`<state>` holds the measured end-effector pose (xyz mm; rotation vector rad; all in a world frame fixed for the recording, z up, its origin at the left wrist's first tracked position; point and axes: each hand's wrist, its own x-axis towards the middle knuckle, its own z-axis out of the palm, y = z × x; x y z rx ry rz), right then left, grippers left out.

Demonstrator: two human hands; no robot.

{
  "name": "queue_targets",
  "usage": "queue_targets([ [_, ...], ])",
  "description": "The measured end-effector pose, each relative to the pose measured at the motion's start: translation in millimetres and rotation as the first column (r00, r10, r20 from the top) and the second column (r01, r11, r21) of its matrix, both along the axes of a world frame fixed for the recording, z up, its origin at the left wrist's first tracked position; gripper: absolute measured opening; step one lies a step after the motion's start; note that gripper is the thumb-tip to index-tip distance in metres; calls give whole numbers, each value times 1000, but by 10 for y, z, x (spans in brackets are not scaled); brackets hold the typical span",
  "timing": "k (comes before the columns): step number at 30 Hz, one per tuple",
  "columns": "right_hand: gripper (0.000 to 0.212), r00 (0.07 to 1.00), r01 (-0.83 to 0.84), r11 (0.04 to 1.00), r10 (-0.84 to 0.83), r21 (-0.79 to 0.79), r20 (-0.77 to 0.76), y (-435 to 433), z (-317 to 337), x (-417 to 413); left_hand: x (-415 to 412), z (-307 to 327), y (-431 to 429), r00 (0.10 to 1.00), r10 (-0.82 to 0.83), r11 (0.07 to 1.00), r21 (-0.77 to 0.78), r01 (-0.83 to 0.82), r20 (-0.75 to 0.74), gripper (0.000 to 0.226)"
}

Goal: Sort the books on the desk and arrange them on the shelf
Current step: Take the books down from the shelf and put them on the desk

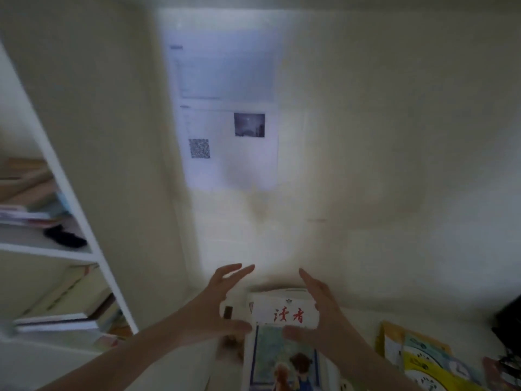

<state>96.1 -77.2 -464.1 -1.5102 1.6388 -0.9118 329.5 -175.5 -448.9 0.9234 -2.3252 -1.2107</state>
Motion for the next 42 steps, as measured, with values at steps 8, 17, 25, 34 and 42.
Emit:
queue_targets([
  [8,98,967,-250,923,251,-293,-34,-375,1602,1008,1184,1653,196,970,180,944,-247,-218,-166,86],
  [17,98,822,-541,627,535,-560,-195,-526,3320,2660,2525,3372,560,829,362,686,-480,-546,-426,83],
  [25,77,814,-522,520,539,-676,-215,-881,4065,3298,3088,3938,240,729,458,556,-476,-682,-509,88],
  [34,55,771,-546,511,617,-664,-159,-1152,4290,3634,3515,4098,-147,662,531,463,-473,-750,-530,77],
  [42,61,776,-522,508,616,-685,-134,-1471,4454,3964,3707,4265,-709,462,712,267,-405,-874,-528,95],
])
